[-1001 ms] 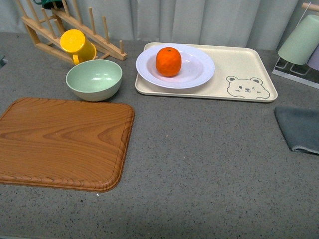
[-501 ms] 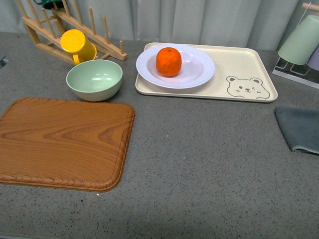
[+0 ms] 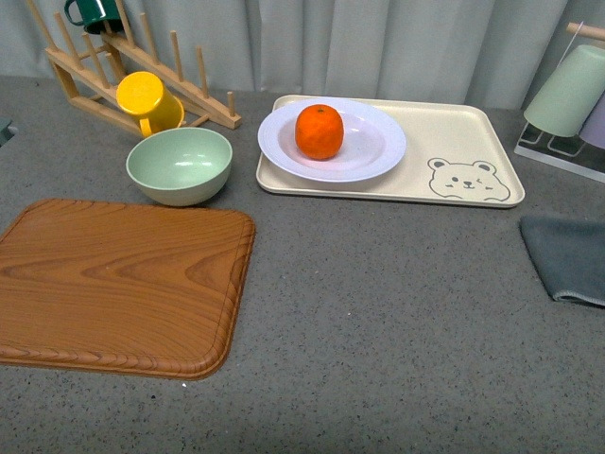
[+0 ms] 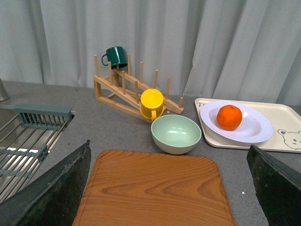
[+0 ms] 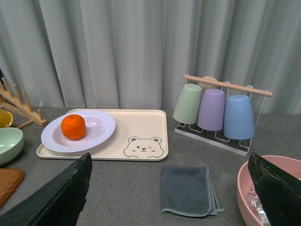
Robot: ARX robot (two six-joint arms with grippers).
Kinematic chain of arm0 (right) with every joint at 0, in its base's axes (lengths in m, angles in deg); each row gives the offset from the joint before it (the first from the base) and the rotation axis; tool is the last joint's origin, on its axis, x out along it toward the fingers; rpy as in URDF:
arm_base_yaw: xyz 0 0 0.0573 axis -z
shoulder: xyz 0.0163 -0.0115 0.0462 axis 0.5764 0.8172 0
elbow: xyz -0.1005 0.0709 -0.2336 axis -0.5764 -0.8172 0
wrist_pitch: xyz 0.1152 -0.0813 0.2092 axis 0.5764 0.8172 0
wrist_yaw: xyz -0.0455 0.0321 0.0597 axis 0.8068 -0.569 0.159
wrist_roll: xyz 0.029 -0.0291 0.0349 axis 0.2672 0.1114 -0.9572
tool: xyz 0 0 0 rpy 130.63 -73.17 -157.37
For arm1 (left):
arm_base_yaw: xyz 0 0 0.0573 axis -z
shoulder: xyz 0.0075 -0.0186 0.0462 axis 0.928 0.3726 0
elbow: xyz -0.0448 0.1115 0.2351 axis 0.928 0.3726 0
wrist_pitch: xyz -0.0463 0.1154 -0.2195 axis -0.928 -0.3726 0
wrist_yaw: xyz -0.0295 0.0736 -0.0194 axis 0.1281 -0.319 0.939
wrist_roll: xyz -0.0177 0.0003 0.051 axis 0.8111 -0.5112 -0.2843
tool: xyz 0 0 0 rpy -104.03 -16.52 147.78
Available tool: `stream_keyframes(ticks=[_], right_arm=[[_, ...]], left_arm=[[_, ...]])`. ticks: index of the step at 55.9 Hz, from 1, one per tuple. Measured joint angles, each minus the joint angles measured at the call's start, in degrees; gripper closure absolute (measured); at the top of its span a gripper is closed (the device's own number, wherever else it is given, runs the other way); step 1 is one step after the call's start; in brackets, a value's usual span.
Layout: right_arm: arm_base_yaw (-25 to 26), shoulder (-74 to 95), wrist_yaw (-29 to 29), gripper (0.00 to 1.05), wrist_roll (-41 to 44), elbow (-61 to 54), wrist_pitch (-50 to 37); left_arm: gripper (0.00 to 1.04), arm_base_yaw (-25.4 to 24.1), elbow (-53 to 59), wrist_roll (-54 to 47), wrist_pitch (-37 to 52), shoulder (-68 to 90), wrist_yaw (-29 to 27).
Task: Place orange and plate with both arms
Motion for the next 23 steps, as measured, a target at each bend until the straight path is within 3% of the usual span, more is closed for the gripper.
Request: stream_keyframes(ticks=[23], right_arm=[[0.00,0.00,0.00,0.09,0.00,0.00,0.00]], left_arm=[[0.06,0.02,0.00,0.00,0.00,0.00,0.00]])
